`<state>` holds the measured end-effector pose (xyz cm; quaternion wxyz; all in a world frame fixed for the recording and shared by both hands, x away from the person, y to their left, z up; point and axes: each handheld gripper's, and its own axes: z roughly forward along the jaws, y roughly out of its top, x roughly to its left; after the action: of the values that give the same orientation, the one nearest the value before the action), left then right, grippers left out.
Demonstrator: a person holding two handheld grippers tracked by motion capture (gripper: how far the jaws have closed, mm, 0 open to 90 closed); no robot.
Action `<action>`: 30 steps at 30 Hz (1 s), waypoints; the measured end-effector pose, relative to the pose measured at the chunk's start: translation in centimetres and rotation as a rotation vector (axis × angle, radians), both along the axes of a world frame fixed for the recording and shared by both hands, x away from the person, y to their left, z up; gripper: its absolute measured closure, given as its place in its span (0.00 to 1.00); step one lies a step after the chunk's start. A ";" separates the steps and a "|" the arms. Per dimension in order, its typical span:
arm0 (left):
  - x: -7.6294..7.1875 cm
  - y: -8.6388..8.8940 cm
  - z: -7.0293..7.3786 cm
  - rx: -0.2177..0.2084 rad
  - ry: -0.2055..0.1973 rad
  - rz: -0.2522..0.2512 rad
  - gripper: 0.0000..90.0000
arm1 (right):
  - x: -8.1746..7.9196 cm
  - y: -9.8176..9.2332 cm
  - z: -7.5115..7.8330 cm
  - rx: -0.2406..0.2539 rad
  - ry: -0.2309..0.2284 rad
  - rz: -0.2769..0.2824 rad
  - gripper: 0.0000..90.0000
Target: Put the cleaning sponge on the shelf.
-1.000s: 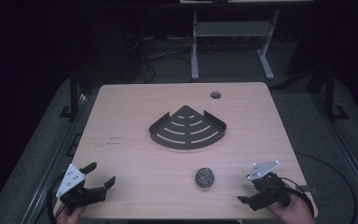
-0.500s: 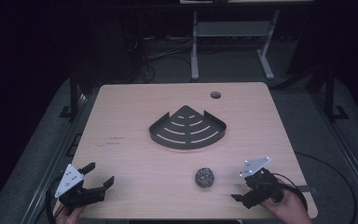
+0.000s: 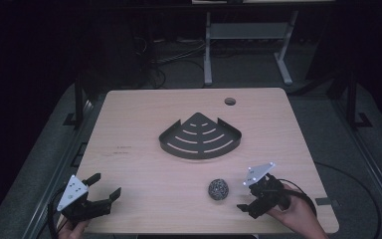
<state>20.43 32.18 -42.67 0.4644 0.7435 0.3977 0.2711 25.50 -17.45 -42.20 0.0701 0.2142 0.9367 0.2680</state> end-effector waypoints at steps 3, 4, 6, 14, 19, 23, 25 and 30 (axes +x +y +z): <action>0.0 -0.1 0.0 0.000 0.000 -0.002 0.15 | 0.1 0.6 0.0 0.001 0.002 0.017 0.16; 0.0 -0.1 0.0 0.000 0.000 -0.001 0.15 | 0.1 0.8 0.0 0.005 0.007 0.020 0.16; 0.0 -0.2 0.0 0.001 0.001 -0.004 0.15 | 0.3 1.0 0.0 0.006 0.005 0.027 0.16; 0.0 -0.1 0.0 -0.001 -0.003 -0.002 0.15 | 0.9 2.2 -0.1 0.009 0.015 0.044 0.16; 0.0 0.0 0.0 0.000 -0.004 -0.001 0.15 | 1.3 2.9 -0.2 0.007 0.024 0.051 0.16; 0.0 0.1 0.0 -0.003 -0.005 0.003 0.15 | 1.5 3.3 -0.3 0.004 0.034 0.059 0.16; 0.0 0.1 0.0 -0.004 -0.004 0.004 0.15 | 1.7 3.6 -0.3 0.002 0.036 0.062 0.16; 0.0 0.0 0.1 -0.002 -0.006 -0.001 0.15 | 2.1 4.2 -0.2 0.002 0.041 0.077 0.16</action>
<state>20.40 32.22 -42.61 0.4665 0.7423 0.3964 0.2725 27.55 -13.24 -42.43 0.0405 0.1835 0.9452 0.2671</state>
